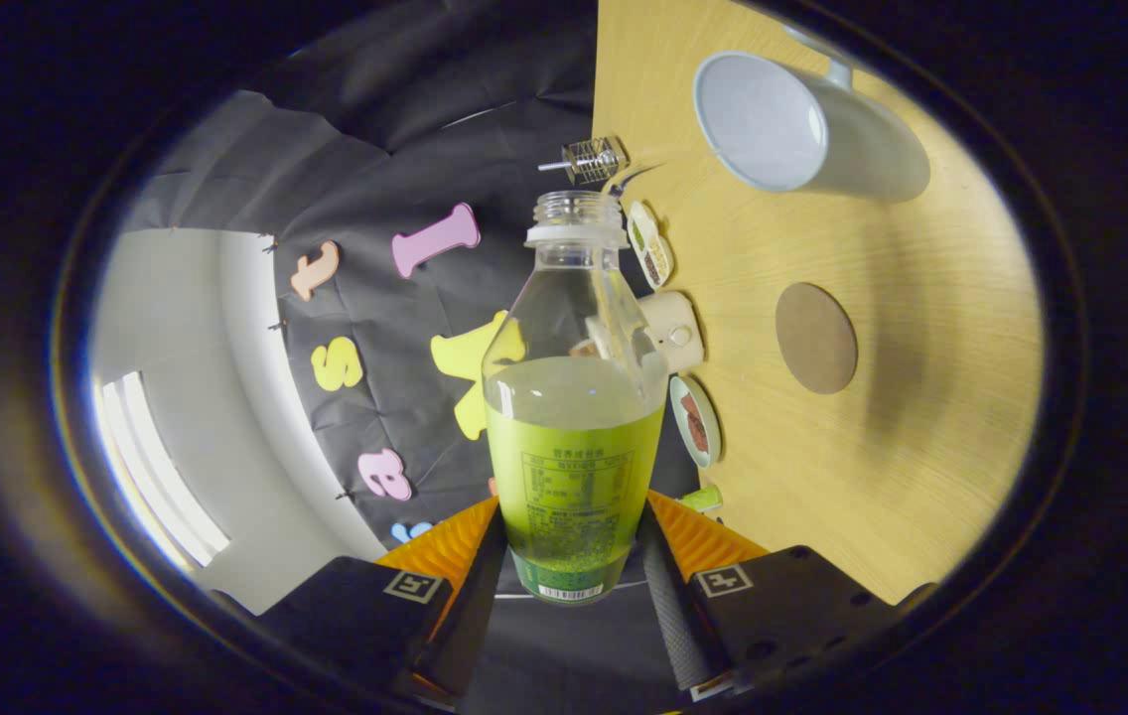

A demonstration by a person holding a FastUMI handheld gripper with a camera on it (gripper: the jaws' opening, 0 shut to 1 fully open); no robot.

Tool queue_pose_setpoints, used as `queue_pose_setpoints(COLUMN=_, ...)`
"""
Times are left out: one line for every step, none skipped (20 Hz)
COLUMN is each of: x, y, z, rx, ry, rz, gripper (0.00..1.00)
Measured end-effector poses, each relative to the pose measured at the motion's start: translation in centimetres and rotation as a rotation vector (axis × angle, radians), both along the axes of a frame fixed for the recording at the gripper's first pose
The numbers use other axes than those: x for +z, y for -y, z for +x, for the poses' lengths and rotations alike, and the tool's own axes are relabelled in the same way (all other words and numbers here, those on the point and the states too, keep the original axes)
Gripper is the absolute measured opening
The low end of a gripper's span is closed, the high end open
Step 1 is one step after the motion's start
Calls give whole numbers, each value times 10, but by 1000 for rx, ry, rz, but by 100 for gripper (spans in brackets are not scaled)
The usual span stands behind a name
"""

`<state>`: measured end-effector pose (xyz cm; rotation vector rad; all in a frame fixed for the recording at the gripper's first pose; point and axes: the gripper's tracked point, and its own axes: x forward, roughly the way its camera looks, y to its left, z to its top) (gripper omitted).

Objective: Take the bottle from table, then pour the juice into the cup, finally place the bottle on the coaster

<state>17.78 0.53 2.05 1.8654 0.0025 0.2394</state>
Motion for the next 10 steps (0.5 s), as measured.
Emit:
queue_pose_setpoints(x=2, y=-1, z=2, rx=1, ry=2, rz=2, gripper=77)
queue_pose_setpoints(x=2, y=0, z=2, rx=1, ry=4, rz=5, gripper=77)
queue_pose_setpoints(x=4, y=0, z=2, rx=1, ry=7, rz=10, gripper=77)
queue_pose_setpoints(x=5, y=1, z=3, rx=0, ry=10, rz=16, gripper=77)
queue_pose_setpoints(x=6, y=1, z=4, rx=1, ry=13, rz=20, gripper=77)
queue_pose_setpoints(x=6, y=2, z=4, rx=1, ry=13, rz=25, gripper=77)
queue_pose_setpoints(x=7, y=3, z=4, rx=1, ry=16, rz=32, gripper=77)
queue_pose_setpoints(x=9, y=5, z=4, rx=-1, ry=21, rz=45, gripper=77)
queue_pose_setpoints(x=11, y=6, z=4, rx=-2, ry=26, rz=59, gripper=77)
queue_pose_setpoints(x=11, y=7, z=4, rx=-5, ry=24, rz=72, gripper=77)
